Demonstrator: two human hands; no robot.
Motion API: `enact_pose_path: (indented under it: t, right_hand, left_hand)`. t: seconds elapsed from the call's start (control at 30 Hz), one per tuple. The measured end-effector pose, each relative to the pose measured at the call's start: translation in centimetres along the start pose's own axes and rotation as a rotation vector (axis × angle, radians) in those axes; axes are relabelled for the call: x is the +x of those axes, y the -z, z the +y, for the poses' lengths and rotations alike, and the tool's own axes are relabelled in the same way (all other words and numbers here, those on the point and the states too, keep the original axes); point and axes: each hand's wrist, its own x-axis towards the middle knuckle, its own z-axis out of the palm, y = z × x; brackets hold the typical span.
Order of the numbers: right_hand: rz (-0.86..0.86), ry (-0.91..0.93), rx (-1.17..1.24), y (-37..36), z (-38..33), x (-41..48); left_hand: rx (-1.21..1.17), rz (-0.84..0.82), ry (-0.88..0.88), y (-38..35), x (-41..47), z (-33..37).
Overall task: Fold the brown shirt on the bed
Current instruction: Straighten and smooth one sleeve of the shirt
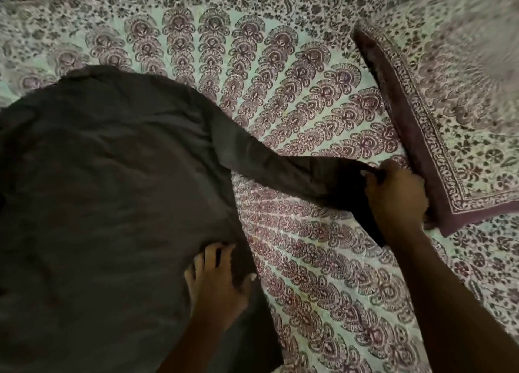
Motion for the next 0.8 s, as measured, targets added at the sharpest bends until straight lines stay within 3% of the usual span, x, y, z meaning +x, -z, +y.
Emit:
enact_pose_path:
  t: [0.23,0.5,0.8]
  right_hand:
    - [0.171,0.161,0.045,0.2,1.3,6.5]
    - [0.260,0.197,0.104,1.2,4.8,12.8]
    - [0.139,0.288,0.077,3.3,6.2,21.9]
  left_hand:
    - [-0.155,0.309,-0.279,5.2,13.4,7.2]
    - [-0.034,0.300,-0.264,7.2,26.8,15.3]
    - [-0.116,0.336,-0.407,8.1,33.3,18.5]
